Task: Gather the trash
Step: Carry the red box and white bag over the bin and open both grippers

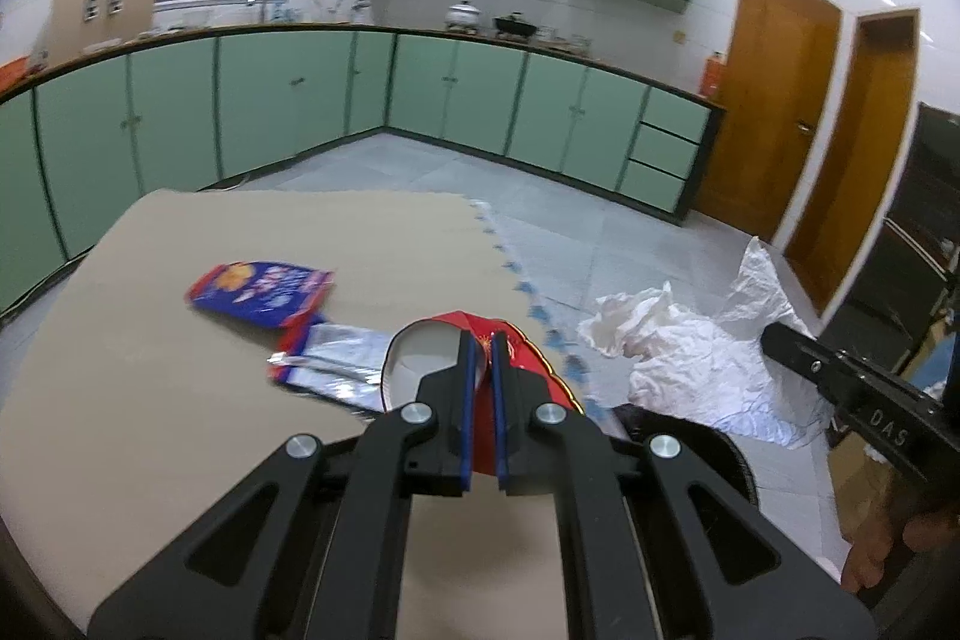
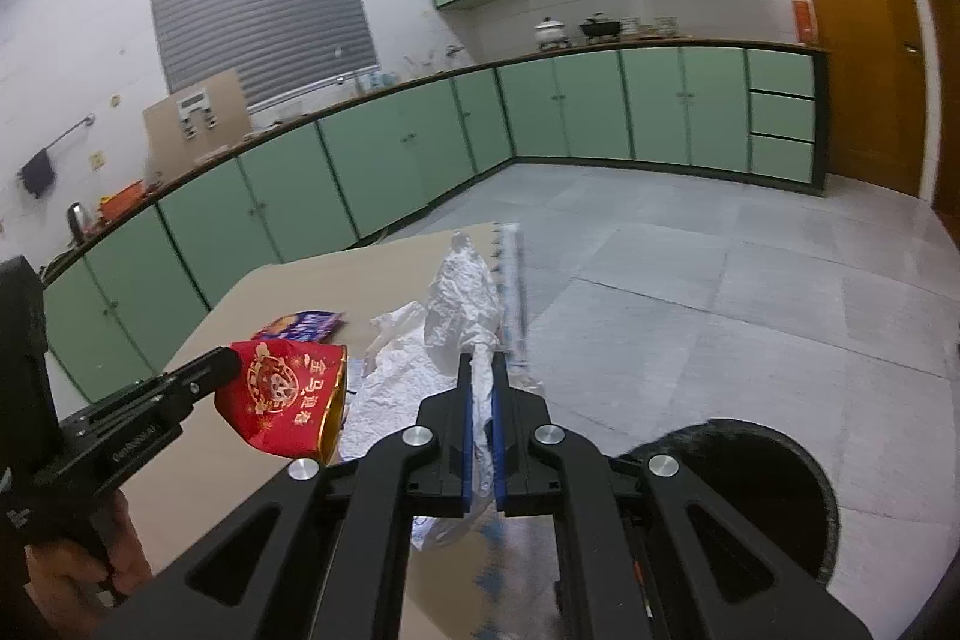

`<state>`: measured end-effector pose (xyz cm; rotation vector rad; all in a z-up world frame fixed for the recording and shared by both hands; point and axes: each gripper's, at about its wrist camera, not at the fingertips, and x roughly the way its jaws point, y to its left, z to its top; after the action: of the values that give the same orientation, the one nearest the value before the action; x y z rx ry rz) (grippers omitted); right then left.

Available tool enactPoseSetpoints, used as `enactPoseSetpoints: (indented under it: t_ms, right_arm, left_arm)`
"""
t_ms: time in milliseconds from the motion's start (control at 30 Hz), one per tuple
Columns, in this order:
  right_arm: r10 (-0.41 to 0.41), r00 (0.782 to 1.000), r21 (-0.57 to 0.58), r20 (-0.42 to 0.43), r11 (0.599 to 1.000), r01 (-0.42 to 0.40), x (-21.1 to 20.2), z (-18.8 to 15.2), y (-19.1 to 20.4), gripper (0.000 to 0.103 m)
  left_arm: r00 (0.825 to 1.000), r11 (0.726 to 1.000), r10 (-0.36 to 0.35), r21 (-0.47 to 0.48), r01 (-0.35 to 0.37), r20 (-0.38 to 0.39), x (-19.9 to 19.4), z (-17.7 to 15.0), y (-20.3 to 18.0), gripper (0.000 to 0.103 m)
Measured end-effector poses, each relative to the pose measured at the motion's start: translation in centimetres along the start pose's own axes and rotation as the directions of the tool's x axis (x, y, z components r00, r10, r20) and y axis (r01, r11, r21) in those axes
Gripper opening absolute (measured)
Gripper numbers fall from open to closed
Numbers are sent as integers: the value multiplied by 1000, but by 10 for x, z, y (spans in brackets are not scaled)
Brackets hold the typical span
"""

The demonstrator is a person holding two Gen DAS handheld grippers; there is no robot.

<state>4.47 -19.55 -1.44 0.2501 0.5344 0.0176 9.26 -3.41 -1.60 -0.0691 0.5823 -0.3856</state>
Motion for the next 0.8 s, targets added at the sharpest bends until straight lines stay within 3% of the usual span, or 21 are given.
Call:
enactPoseSetpoints:
  t_ms: [467, 800]
  right_arm:
    - [-191, 982, 108, 1, 976, 190, -38, -21, -90, 5]
    - [-299, 949, 177, -97, 933, 312, -30, -46, -154, 5]
  left_arm:
    - [984, 977, -172, 118, 177, -52, 42, -16, -105, 4]
    - [957, 943, -252, 184, 276, -144, 96, -41, -176, 4]
